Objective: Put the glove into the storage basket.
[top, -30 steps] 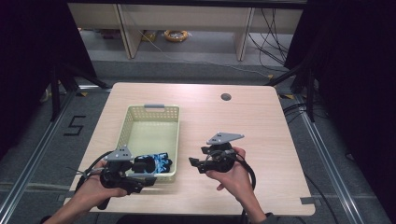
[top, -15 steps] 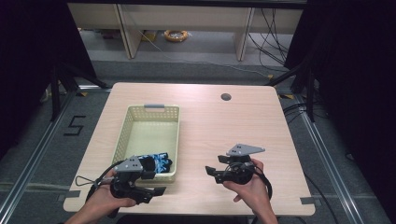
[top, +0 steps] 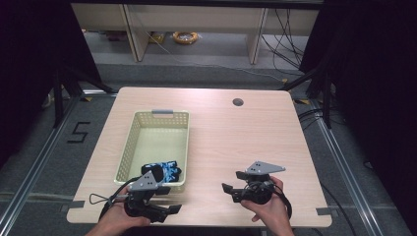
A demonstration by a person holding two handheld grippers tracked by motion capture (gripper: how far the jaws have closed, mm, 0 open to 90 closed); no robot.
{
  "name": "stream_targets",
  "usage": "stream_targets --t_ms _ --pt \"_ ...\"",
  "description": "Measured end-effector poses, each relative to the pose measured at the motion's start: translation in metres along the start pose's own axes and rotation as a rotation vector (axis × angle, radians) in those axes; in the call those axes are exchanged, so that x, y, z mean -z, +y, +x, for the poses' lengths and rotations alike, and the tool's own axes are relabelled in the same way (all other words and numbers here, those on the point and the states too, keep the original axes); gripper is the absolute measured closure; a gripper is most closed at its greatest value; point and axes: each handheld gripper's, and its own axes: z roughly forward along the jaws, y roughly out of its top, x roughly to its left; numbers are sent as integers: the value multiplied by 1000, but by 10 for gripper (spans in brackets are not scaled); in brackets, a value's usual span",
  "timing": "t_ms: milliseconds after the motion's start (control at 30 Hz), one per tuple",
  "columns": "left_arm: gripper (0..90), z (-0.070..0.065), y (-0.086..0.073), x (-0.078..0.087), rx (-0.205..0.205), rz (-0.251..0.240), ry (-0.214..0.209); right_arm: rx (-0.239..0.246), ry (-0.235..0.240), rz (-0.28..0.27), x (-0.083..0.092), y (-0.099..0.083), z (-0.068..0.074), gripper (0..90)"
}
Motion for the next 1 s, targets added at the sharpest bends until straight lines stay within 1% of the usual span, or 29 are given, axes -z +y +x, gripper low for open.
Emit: stream_targets --t_ms 33,67,100,133,167,200,233,267,300,333,367,400,433,467,500,533,567,633,667,700,733,767,800,833,867,900,933,967,1000 --pt "266 -1 -1 -1 -9 5 0 25 10 -10 -1 -2 -3 321" --pt "264 -1 -3 -2 -16 5 -1 8 7 4 0 -4 -3 319" --pt "260 -2 -4 -2 -21 11 2 19 0 -8 -1 -6 -3 316" --pt "257 -2 -5 -3 -34 18 -3 -18 2 12 1 -8 -2 315" --pt "254 -4 -6 -4 -34 16 -8 -11 -2 1 -1 -11 -3 314" --pt "250 -5 -7 -5 -42 13 -9 -36 8 12 0 -12 -2 313" --pt "247 -5 -9 -6 -50 9 -11 -28 11 4 -1 -14 -3 312" --pt "243 -6 -11 -7 -49 12 -9 -6 6 3 -1 -16 -6 312" --pt "241 -5 -12 -7 -65 23 -9 -12 2 4 -1 -18 -6 312" --pt "239 -8 -14 -10 -42 19 -13 -11 4 10 0 -19 -6 312" --pt "236 -7 -16 -10 -63 29 -13 -28 4 10 -1 -21 -5 312" --pt "233 -8 -17 -11 -53 32 -18 -15 0 14 0 -23 -6 312" --pt "232 -7 -18 -12 -65 33 -21 -46 17 18 -1 -24 -4 312" --pt "230 -7 -20 -12 -75 43 -17 -27 12 9 -1 -26 -5 312" --pt "228 -6 -21 -13 -84 54 -14 -24 12 17 -1 -26 -6 312" --pt "226 -7 -23 -14 -52 50 -12 -21 15 15 -1 -28 -6 312" --pt "224 -6 -25 -15 -59 58 -7 -26 14 18 0 -29 -5 311" --pt "222 -5 -28 -17 -53 67 -11 -22 19 19 -1 -31 -5 309" --pt "221 -6 -30 -18 -46 60 -11 -30 15 31 0 -32 -4 309" --pt "220 -5 -31 -18 -56 73 -7 -13 11 15 -1 -34 -5 309" --pt "219 -5 -32 -18 -55 61 -4 -43 14 34 0 -35 -2 308" --pt "218 -3 -32 -18 -81 74 -1 -26 17 21 0 -36 -3 307" --pt "218 -2 -33 -18 -90 82 9 -25 21 32 0 -37 -4 307" --pt "218 -3 -34 -18 -70 64 3 -26 22 30 0 -38 -3 306" --pt "217 -3 -35 -18 -66 67 9 -34 26 27 1 -40 -3 304" --pt "217 -2 -36 -18 -67 77 19 -19 27 25 1 -41 -4 303" --pt "217 -1 -36 -18 -83 79 23 -20 18 24 2 -42 -3 301" --pt "216 1 -36 -17 -110 90 24 -21 26 20 2 -43 -3 298" --pt "216 -1 -38 -17 -75 78 26 -17 16 28 3 -44 -2 295"
